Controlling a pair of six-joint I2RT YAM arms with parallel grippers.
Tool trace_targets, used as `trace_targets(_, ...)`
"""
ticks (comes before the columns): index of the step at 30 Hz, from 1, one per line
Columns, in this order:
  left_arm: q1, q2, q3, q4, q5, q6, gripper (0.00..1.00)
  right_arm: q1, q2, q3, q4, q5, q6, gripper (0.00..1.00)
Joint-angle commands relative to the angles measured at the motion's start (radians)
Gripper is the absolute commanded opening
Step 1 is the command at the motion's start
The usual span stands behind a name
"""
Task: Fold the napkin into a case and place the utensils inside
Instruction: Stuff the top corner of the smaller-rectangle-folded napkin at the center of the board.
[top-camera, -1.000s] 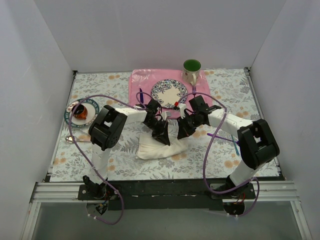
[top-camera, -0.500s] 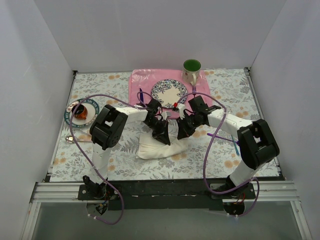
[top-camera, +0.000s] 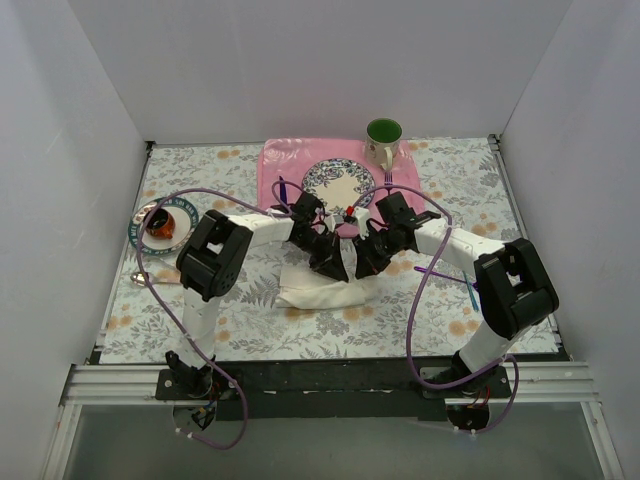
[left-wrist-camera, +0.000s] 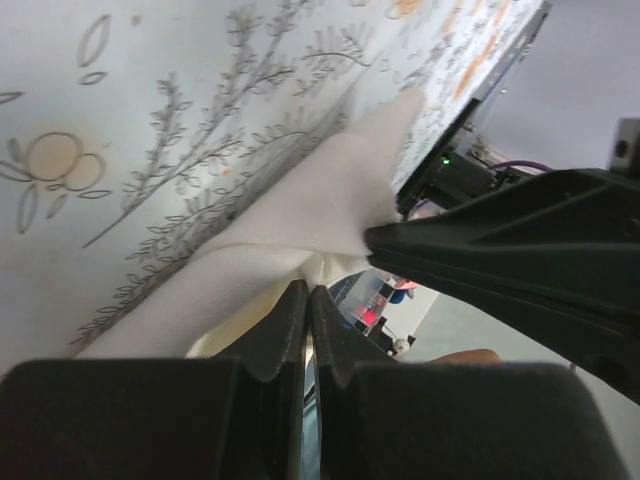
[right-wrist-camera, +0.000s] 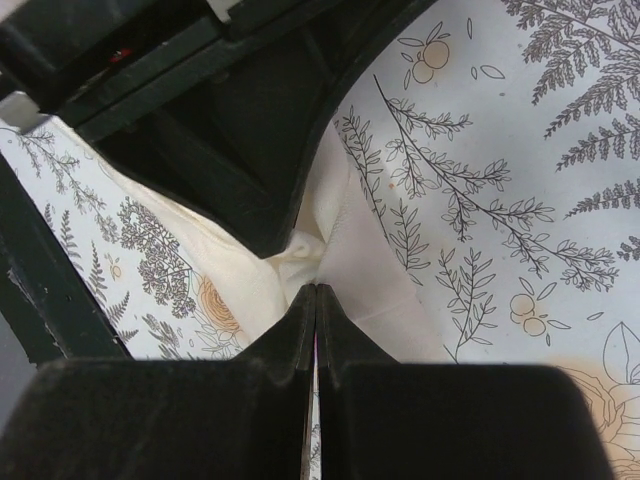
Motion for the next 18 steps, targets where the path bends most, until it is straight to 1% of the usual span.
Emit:
trace_targets(1,0.007,-0.113,-0.027,0.118,0.105,-0.071,0.0,0.005,-0.021,0.001,-0.009,0.004,-0.018,0.01)
trace_targets(4,0.007,-0.145,-0.05,0.158,0.119,-0.078,0.0,0.004,-0.019,-0.002,-0.005,0.013,-0.017,0.01)
trace_targets(7,0.009,-0.138,-0.068,0.182,0.121,-0.087,0.0,0.004,-0.018,-0.001,-0.004,0.006,-0.009,0.01)
trace_targets(15,0.009,-0.054,-0.085,0.238,0.081,-0.079,0.0,0.005,-0.024,-0.006,-0.002,-0.02,-0.008,0.01)
trace_targets(18,0.009,-0.023,-0.099,0.268,0.067,-0.104,0.0,0.005,-0.021,-0.007,-0.002,-0.033,-0.002,0.01)
